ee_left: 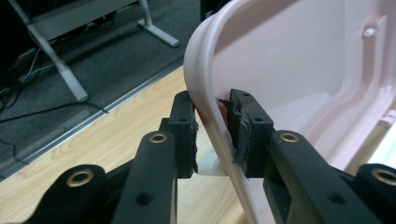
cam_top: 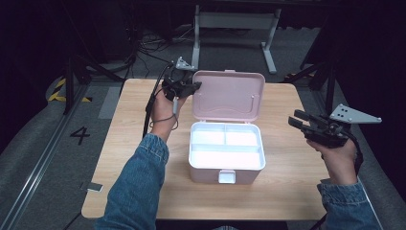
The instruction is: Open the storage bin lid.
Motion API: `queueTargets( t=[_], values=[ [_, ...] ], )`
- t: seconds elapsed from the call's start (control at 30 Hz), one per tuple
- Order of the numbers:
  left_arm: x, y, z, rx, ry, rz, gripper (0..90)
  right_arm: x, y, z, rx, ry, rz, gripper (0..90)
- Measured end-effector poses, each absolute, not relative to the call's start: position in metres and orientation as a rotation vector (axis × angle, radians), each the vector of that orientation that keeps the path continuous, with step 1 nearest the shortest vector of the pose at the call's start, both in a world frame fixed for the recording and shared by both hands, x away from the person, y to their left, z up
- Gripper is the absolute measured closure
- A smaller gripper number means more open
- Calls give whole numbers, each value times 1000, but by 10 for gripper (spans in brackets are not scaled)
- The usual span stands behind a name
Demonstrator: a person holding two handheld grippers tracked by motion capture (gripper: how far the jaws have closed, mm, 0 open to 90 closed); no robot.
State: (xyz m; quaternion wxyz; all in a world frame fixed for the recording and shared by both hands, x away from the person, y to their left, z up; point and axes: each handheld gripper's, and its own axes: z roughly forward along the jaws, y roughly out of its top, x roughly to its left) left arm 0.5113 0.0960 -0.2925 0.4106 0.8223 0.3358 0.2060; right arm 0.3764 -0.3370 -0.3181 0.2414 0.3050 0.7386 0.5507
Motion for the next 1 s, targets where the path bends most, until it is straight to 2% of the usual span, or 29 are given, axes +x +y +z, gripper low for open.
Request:
queueTargets(
  t=[1.0],
  values=[
    [556,98,-333,2086,1013,310,675,383,-341,-327,873,2070,1483,598]
  ],
)
